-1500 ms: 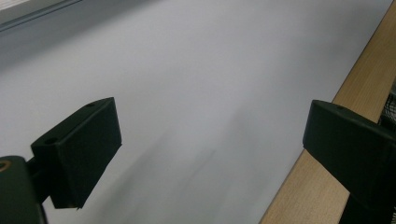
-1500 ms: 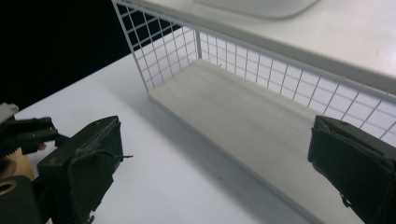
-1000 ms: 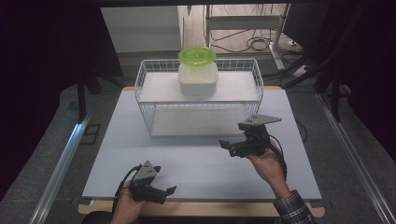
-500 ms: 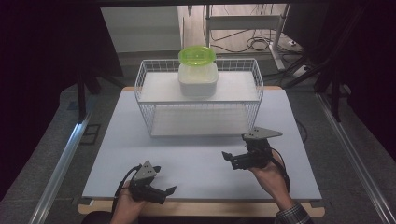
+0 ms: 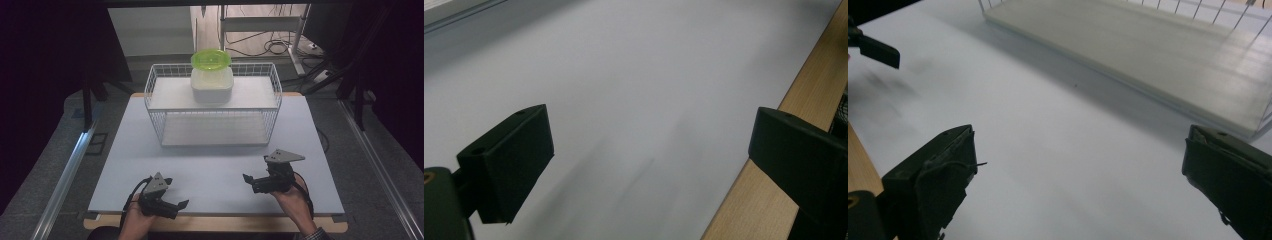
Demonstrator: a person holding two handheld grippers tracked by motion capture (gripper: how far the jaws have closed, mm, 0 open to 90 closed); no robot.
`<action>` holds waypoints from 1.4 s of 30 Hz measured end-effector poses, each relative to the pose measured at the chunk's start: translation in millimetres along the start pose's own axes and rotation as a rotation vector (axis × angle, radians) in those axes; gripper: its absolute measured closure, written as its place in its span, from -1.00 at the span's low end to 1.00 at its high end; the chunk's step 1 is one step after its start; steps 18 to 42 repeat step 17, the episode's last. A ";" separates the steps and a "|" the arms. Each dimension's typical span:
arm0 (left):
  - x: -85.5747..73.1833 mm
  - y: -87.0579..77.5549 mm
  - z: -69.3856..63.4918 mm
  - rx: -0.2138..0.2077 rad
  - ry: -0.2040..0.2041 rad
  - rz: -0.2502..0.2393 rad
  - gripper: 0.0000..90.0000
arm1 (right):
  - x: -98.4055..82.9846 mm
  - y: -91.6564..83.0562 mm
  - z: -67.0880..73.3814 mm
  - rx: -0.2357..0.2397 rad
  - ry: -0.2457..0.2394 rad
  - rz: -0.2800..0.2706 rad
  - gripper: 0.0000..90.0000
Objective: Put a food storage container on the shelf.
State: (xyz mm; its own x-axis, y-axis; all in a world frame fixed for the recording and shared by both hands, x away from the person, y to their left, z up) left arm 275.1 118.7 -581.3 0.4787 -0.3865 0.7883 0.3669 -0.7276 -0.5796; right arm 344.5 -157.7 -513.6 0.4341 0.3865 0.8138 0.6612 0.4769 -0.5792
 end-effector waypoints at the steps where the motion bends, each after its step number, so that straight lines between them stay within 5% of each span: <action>1: -0.1 0.1 0.0 0.000 0.000 0.000 -0.91 | -3.4 1.0 0.2 0.000 -0.002 0.006 -0.97; 14: -1.2 1.6 -0.5 0.003 0.007 0.012 -0.91 | -43.0 15.6 3.2 -0.008 -0.023 0.115 -0.98; 42: -0.9 2.0 -0.5 0.002 0.008 0.012 -0.91 | -44.5 18.0 3.5 -0.011 -0.032 0.123 -0.98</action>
Point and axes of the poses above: each handheld gripper's, and its own axes: y roughly forward along the jaws, x roughly out of its top, z roughly to its left, the point moved 8 cm from there along y, roughly forward along the jaws, and after that the axes turned 9 degrees about -x, right-handed, at the moved point
